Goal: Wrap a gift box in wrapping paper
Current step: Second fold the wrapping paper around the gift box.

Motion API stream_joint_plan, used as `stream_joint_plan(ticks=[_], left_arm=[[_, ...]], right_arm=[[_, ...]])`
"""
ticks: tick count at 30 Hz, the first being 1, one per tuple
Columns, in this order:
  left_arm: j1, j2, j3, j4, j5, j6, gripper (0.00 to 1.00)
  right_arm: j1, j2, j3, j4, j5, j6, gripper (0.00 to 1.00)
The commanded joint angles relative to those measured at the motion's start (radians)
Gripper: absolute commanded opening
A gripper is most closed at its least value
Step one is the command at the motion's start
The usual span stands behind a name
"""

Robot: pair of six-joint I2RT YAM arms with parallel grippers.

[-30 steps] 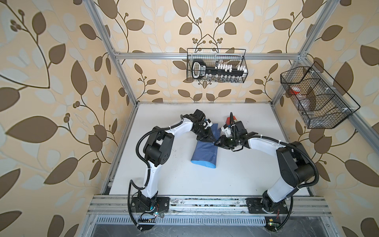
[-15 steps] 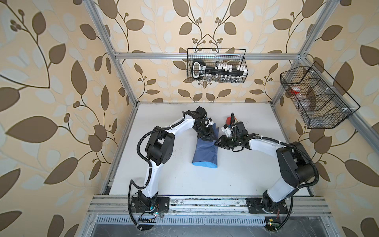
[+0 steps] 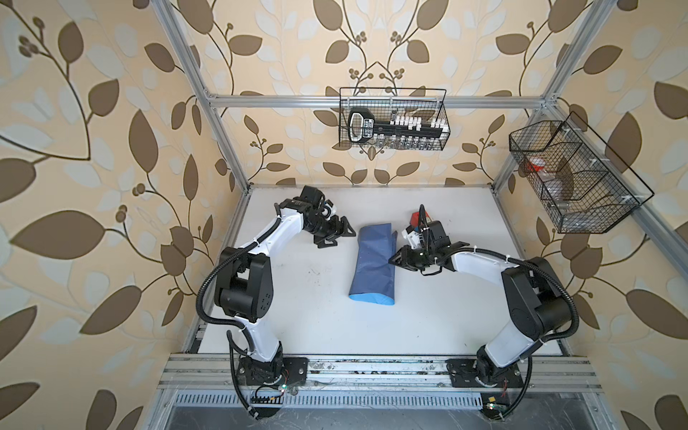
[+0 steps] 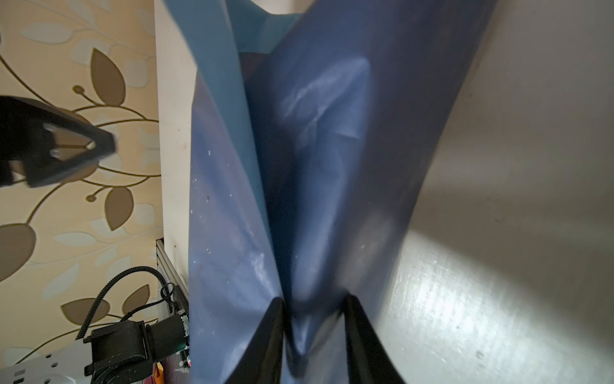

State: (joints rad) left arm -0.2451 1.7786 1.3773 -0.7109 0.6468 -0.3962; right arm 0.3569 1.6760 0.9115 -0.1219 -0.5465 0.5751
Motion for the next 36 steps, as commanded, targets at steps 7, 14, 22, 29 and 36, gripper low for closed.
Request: stream_joint_plan(ticks=[7, 14, 22, 29, 36], left_arm=[[-0.11, 0.118, -0.033, 0.127, 0.071, -0.09, 0.79], [-0.189, 0.169, -0.02, 0.098, 0.02, -0.07, 0.62], [-0.192, 0.234, -0.017, 0.038, -0.123, -0.022, 0.6], [-0.193, 0.27, 0.003, -0.003, -0.155, 0.032, 0.61], [-0.201, 0.252, 0.001, -0.035, -0.177, 0.123, 0.62]], right_arm=[[0.019, 0.052, -0.04, -0.08, 0.079, -0.023, 0.26], [0.031, 0.05, -0.033, -0.079, 0.08, -0.016, 0.25], [0.067, 0.036, -0.036, -0.059, 0.069, 0.018, 0.26], [0.055, -0.039, -0.031, -0.074, 0.014, 0.038, 0.32], [-0.157, -0.185, 0.102, -0.311, 0.097, -0.145, 0.56]])
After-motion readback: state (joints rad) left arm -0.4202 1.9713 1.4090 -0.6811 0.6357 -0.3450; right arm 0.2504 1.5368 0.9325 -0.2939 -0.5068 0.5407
